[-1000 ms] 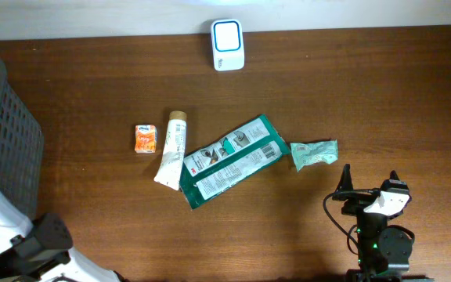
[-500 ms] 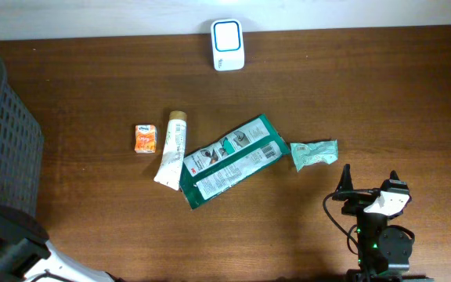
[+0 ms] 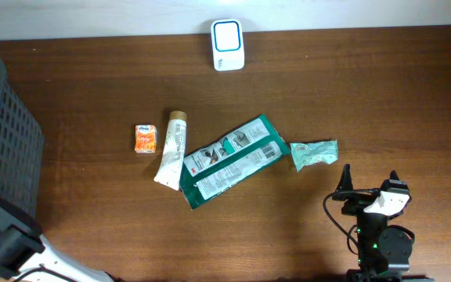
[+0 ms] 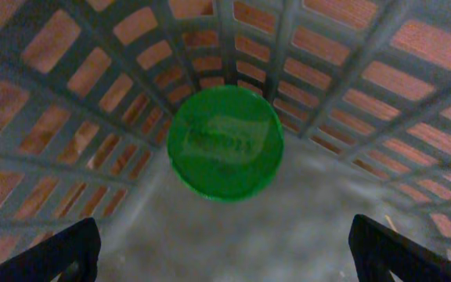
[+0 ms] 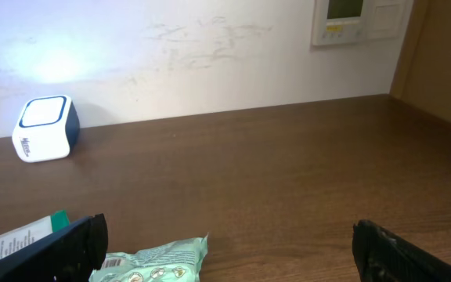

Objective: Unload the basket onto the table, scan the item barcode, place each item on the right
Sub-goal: 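Return the left gripper to the basket and reach inside, then grasp the green-lidded jar in the basket with the left gripper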

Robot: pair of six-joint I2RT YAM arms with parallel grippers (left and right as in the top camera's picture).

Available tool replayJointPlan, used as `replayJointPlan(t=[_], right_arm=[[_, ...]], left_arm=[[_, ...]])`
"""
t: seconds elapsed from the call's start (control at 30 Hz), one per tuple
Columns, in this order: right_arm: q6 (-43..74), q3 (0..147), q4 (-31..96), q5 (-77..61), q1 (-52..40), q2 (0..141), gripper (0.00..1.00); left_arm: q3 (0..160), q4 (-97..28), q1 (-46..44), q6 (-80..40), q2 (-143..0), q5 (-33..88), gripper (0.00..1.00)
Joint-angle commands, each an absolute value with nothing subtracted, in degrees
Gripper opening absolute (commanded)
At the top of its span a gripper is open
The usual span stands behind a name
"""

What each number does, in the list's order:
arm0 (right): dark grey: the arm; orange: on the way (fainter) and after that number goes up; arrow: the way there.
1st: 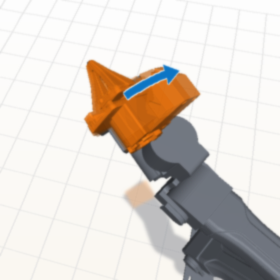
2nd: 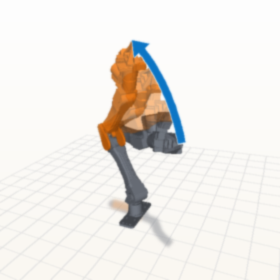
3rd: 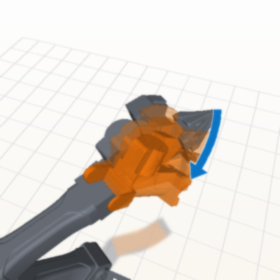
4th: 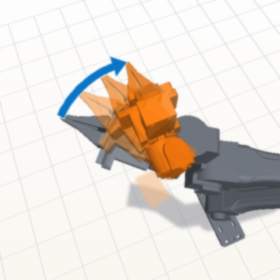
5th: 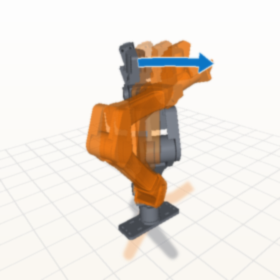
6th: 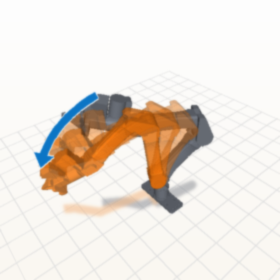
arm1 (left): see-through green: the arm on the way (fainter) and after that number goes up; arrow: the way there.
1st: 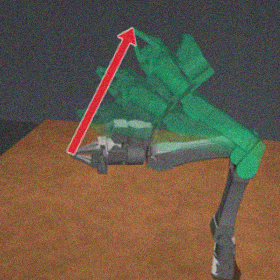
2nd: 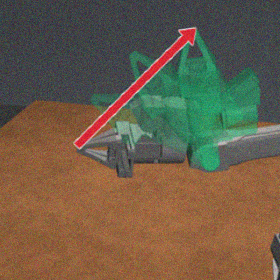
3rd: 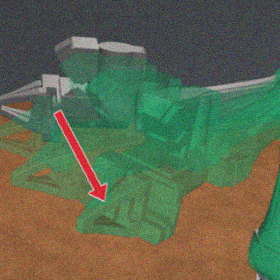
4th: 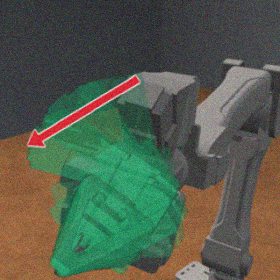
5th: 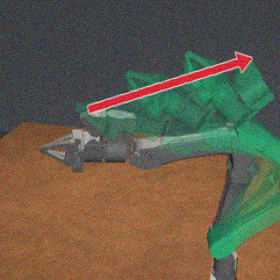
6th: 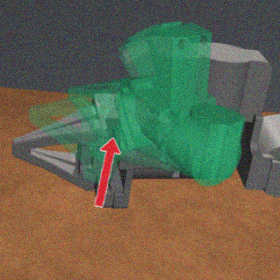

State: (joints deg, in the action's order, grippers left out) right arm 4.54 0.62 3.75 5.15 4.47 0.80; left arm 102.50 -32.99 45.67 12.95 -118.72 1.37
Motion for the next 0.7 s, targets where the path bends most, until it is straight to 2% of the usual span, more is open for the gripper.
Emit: replayJointPlan(t=[0.0, 0.57, 0.67], right_arm=[[4.71, 0.32, 4.10, 6.02, 4.89, 0.36, 0.98], [4.71, 0.32, 4.12, 6.00, 4.89, 0.36, 0.98], [4.71, 0.32, 4.12, 6.00, 4.89, 0.36, 0.98]], left_arm=[[102.00, -30.15, 45.91, 16.75, -121.91, 0.60, 0.99], [102.00, -19.70, 45.93, 16.84, -128.73, 0.19, 1.00], [102.00, -18.98, 45.84, 16.82, -130.54, 0.32, 0.94]])
